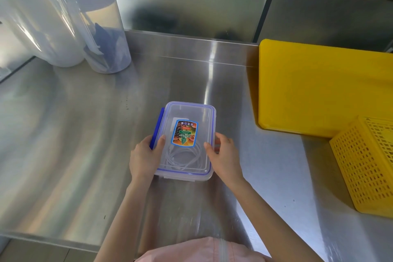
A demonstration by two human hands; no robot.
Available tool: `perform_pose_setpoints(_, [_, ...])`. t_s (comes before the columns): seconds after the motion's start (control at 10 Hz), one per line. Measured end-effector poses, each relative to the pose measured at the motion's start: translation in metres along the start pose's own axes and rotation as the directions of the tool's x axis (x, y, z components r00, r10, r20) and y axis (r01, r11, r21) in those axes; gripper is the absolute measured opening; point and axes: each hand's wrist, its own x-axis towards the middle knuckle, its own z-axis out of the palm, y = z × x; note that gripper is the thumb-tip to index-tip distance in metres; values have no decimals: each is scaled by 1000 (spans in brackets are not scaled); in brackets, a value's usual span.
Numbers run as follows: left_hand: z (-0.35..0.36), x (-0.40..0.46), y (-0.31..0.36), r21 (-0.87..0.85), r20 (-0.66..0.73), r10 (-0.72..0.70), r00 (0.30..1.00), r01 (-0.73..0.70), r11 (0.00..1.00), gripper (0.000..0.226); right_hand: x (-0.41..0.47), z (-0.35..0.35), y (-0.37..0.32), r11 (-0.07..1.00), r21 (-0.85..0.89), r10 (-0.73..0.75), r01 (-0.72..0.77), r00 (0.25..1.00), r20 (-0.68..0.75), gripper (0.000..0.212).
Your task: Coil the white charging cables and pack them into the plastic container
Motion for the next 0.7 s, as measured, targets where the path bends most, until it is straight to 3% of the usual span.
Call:
perform_pose_setpoints(0.3, [0, -4, 4, 188, -24, 77, 997, -71, 980, 39, 0, 0, 2, 1000, -10, -2, 1, 1000, -11, 42])
perform_pose_setpoints(0.4, [0, -2, 8, 251, 31, 104, 994, -108, 962, 39, 2, -2, 2, 1000, -10, -3, 3, 1000, 7, 43])
perform_pose_setpoints(0.5, [-2, 4, 13, 296, 132, 179, 975, -211, 932, 50, 7, -7, 3, 999, -54, 1, 3, 997, 83, 42])
perform_pose_setpoints(0.7, [-1, 9, 38, 433, 173, 286, 943, -333, 838, 58, 21, -32, -3, 966, -241, -69, 94, 991, 113, 42])
